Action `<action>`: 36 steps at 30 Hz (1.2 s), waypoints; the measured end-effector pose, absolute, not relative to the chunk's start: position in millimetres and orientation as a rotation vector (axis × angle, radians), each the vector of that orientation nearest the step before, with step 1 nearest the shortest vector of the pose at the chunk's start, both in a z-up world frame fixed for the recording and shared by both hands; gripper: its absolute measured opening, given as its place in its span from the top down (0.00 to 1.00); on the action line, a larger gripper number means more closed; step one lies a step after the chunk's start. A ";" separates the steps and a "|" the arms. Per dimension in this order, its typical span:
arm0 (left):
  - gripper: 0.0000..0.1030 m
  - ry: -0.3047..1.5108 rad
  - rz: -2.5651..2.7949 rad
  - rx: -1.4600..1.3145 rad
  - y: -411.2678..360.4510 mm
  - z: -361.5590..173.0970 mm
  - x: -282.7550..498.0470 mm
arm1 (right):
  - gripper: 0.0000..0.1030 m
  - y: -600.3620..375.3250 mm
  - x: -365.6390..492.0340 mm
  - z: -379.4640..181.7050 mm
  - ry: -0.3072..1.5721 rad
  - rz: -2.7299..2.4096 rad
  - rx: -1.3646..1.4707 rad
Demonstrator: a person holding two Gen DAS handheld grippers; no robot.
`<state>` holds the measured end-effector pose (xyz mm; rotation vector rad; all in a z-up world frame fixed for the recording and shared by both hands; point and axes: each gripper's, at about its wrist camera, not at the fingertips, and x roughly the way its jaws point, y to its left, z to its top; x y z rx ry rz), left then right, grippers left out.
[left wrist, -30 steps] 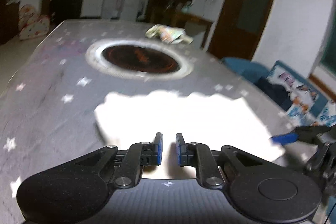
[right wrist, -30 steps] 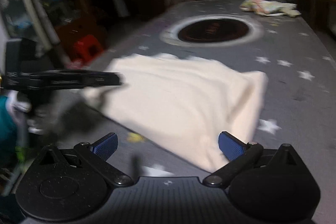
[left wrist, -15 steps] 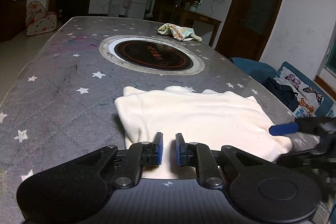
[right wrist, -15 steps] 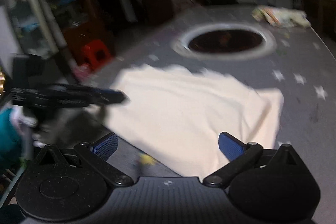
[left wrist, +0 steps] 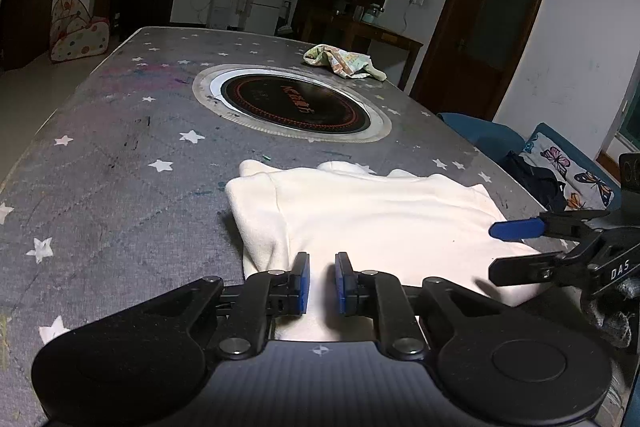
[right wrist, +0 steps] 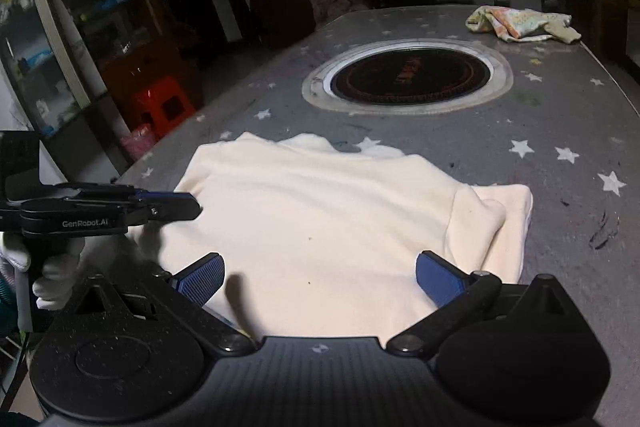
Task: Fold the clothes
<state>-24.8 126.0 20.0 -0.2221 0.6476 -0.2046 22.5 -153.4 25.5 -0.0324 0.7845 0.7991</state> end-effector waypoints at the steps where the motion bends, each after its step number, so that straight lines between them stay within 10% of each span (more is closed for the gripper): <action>1: 0.85 0.646 -0.206 -0.222 126.3 19.8 -24.7 | 0.00 -152.9 22.1 27.5 0.782 0.796 -0.043; 36: 0.69 0.624 -0.226 -0.235 121.9 17.1 -30.8 | 0.00 -69.9 85.0 24.2 0.782 0.735 -0.081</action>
